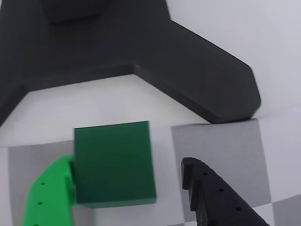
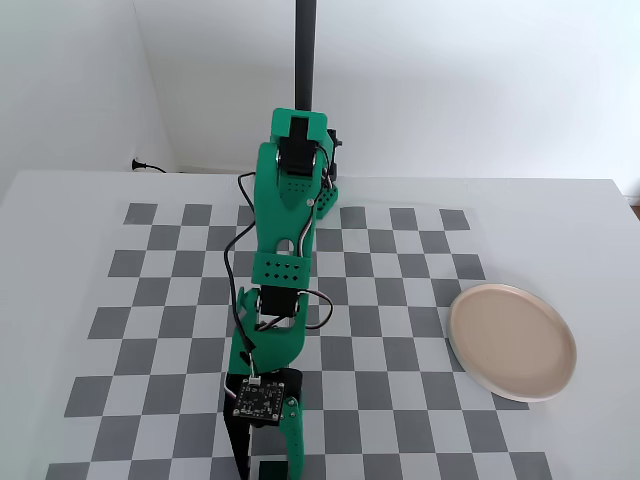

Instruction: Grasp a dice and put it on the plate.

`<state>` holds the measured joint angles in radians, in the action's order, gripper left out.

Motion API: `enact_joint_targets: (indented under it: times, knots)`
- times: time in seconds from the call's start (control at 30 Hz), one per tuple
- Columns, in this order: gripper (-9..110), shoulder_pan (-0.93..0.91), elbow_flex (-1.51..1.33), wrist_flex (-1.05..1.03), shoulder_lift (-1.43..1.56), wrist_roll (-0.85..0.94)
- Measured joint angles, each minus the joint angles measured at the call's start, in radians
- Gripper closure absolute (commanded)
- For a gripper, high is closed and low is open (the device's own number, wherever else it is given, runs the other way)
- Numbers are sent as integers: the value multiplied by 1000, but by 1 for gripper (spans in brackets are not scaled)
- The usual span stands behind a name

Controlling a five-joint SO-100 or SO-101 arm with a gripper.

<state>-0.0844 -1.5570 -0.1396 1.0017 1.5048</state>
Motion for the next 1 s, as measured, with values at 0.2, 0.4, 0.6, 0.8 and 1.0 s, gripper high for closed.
enact_joint_targets:
  times: [0.2,0.4,0.6,0.8,1.0]
  knots:
    - [99,2,8,0,-25,0]
    - [106,0,8,15,-32,0]
    - [106,0,8,15,-32,0]
    - [106,28,8,-40,6,8]
    - [106,133,8,-141,153,55]
